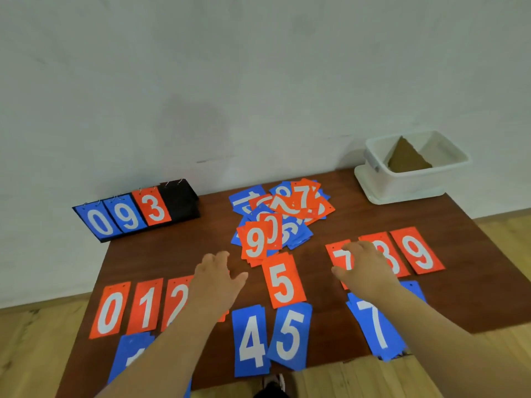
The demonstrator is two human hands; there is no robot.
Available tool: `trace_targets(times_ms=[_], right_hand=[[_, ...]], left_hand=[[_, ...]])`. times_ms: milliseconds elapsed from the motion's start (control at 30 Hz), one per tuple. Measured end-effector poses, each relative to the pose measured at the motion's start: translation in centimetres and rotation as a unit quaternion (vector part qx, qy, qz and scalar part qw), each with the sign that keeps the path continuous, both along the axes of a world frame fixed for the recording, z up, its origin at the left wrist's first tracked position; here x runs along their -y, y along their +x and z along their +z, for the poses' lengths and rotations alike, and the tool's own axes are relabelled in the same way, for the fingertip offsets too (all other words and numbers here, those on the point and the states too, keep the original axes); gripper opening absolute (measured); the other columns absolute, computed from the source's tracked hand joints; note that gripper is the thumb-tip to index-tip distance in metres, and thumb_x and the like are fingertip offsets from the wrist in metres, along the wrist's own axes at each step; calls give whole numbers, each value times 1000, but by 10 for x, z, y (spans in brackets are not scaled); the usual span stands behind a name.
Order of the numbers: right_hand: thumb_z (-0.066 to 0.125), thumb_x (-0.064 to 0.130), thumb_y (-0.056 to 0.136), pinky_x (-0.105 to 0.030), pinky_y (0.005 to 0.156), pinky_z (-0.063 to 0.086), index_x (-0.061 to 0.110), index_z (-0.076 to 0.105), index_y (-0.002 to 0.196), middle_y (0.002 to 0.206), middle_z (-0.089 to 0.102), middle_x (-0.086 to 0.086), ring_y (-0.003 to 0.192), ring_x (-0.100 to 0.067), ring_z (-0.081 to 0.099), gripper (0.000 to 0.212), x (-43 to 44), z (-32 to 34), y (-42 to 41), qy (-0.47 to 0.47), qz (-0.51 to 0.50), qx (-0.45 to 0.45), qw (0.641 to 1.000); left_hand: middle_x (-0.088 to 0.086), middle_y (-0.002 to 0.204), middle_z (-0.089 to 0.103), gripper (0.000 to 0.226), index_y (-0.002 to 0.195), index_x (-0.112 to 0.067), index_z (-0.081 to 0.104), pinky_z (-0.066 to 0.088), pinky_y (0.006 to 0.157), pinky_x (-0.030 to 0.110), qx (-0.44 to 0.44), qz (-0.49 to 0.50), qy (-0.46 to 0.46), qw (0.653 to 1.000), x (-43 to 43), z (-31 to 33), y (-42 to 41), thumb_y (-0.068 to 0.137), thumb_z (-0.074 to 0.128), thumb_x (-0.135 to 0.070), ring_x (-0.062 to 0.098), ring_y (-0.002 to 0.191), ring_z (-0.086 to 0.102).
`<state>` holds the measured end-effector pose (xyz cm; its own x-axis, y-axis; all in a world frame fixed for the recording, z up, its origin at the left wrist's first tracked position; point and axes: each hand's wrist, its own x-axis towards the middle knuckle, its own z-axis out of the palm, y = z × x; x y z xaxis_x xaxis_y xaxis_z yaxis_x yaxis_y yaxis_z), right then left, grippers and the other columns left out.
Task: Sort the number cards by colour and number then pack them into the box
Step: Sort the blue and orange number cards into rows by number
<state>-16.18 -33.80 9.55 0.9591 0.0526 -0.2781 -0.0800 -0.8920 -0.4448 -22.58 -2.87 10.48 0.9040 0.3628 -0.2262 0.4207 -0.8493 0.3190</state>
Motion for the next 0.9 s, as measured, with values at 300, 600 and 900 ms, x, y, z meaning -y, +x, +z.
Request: trace_targets(times_ms=[300, 600, 900], right_hand=[[74, 38, 85, -40, 102, 50, 19, 56, 138, 143, 48, -11, 121, -31, 58, 60, -30, -53, 111, 17, -29, -76, 997], [65, 42, 90, -45, 100, 43, 10, 59, 123, 121, 58, -20, 112, -42, 56, 46, -47, -125, 239, -19, -118, -42, 992], [71, 17, 85, -41, 82, 54, 18, 51, 122, 118, 60, -13, 102, -35, 62, 41, -52, -130, 271, 25, -195, -50, 979]], left_hand=[[6, 134, 50, 79, 143, -24, 42, 53, 97, 45, -29, 83, -93, 992, -1, -67, 114, 80, 76, -56, 28, 124, 53], [8, 158, 28, 108, 155, -32, 12, 41, 110, 55, -66, 90, -47, 993, 16, -142, 183, 75, 76, -66, 36, 143, 32], [2, 142, 42, 101, 150, -39, 23, 51, 103, 46, -28, 125, -89, 988, 0, -149, 187, 73, 86, -51, 25, 132, 47]])
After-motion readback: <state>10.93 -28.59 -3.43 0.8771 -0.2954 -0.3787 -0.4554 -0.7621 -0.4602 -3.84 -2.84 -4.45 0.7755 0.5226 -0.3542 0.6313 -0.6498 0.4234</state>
